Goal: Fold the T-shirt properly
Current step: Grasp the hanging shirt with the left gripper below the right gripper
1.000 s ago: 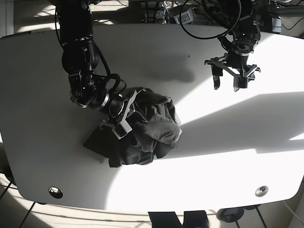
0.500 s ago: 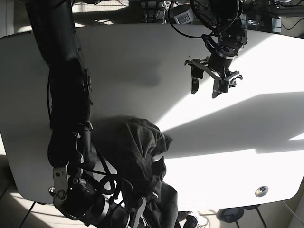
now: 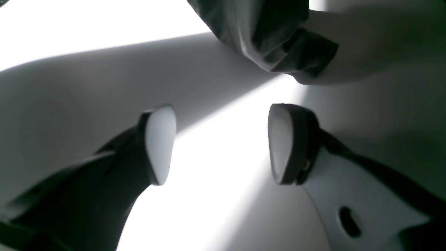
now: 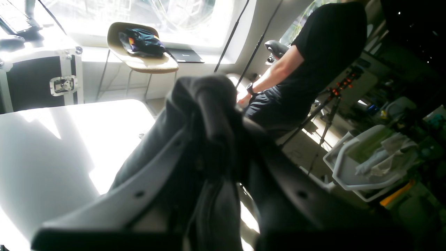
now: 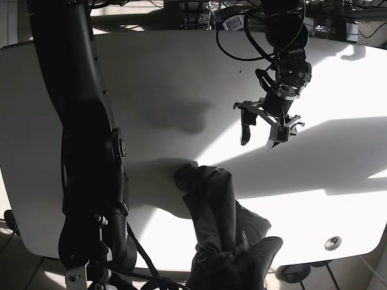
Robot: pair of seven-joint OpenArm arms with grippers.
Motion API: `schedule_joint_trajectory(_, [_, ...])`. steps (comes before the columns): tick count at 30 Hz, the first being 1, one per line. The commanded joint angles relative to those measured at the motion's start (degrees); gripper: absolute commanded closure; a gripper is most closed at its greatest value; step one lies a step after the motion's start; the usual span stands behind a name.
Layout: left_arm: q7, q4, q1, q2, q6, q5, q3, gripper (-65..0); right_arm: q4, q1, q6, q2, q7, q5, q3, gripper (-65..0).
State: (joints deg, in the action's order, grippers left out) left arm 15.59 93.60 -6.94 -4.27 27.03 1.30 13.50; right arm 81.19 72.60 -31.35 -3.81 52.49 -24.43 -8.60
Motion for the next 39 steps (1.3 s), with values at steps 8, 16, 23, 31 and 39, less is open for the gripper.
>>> schedule_joint_trajectory(8, [-2.0,-9.4,7.9,-0.3,0.3,0.9,-3.7,-37.9,0.5,2.2,0.36,0.6,-1.8,-0.1,0.2,-2.1])
schedule_joint_trajectory(16, [-14.7,-16.8,6.7,-0.3,-4.9,0.9,-12.5,-37.9,0.5,2.2,0.36,0.6,-1.8,-0.1,0.2,-2.1])
schedule_joint_trajectory(23, [-22.6,-28.1,11.7,-0.4,-19.1,1.2,-19.0,-37.9,0.5,2.2,0.36,0.6,-1.8,-0.1,0.2,-2.1])
schedule_joint_trajectory(31, [-29.9,-43.0,20.6,-4.4,-22.0,1.3,-20.3,-37.9,0.5,1.6,0.19,0.7,-1.8,-0.1,0.2,-2.1])
schedule_joint_trajectory(39, [-29.7,-45.0,23.6,-4.7,-22.1,1.3,-20.0,-20.3,0.6,1.6,0.10,1.8,-1.8,-0.1,0.2,-2.2])
